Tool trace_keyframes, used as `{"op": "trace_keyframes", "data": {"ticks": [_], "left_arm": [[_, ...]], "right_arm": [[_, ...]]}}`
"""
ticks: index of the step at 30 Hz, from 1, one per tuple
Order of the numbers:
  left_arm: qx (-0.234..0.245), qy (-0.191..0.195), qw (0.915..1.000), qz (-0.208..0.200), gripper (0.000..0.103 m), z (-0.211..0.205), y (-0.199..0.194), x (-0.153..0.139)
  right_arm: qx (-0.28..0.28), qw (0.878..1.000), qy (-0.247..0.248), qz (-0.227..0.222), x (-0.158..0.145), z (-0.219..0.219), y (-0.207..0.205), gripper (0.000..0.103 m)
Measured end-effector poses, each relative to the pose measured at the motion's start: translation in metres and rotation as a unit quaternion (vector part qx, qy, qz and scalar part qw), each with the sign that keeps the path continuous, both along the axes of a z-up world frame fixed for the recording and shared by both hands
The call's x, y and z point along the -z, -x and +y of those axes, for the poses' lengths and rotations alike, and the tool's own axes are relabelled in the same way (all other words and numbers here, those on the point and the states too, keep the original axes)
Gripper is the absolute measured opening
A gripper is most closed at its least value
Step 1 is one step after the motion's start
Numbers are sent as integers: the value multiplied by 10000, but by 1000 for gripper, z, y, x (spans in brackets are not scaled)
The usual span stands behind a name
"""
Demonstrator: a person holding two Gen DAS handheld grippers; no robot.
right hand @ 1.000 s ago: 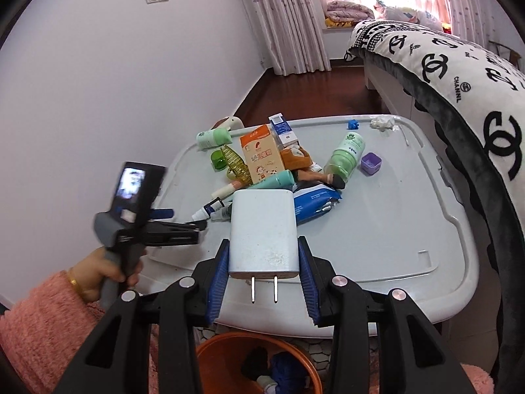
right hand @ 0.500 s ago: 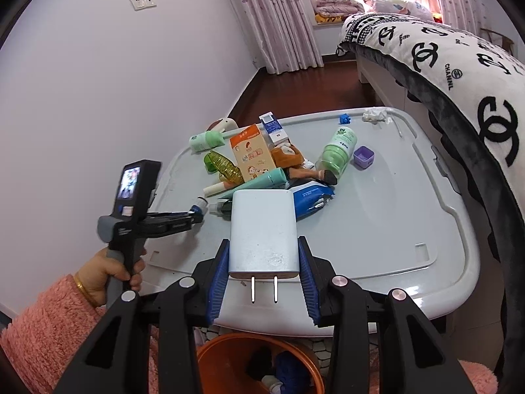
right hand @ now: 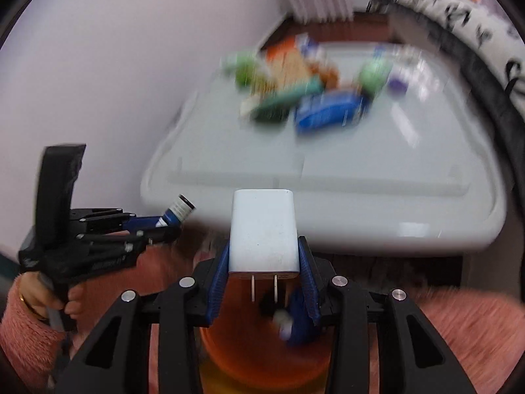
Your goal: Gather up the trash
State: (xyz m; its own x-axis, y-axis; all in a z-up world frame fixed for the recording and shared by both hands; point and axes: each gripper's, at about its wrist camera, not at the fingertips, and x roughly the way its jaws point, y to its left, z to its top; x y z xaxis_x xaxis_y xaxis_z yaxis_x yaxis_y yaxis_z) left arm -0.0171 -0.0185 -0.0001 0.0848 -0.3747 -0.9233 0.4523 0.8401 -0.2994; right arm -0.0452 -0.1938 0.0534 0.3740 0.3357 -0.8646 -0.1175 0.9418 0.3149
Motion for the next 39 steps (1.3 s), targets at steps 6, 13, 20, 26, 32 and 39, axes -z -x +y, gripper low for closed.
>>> {"op": "trace_keyframes", "data": {"ticks": [6, 13, 20, 26, 32, 39], "left_arm": [[462, -499, 9896, 1267, 27, -28, 37, 69], [267, -689, 9864, 1468, 81, -29, 31, 83], [-170, -407, 9936, 1041, 81, -5, 28, 59], [-762, -784, 9909, -787, 81, 6, 17, 6], [-1432, -753, 9651, -2058, 87, 19, 9, -21], [-1579, -734, 9638, -2018, 89, 20, 4, -7]], "right_arm": [[-256, 9898, 237, 1379, 76, 15, 25, 40], [18, 9913, 392, 1258, 77, 9, 29, 77], [512, 9958, 394, 645, 51, -10, 24, 77], [938, 9953, 231, 102, 19, -31, -1, 77], [1562, 9870, -368, -99, 11, -51, -80, 81], [2647, 9544, -1266, 546, 60, -65, -181, 79]]}}
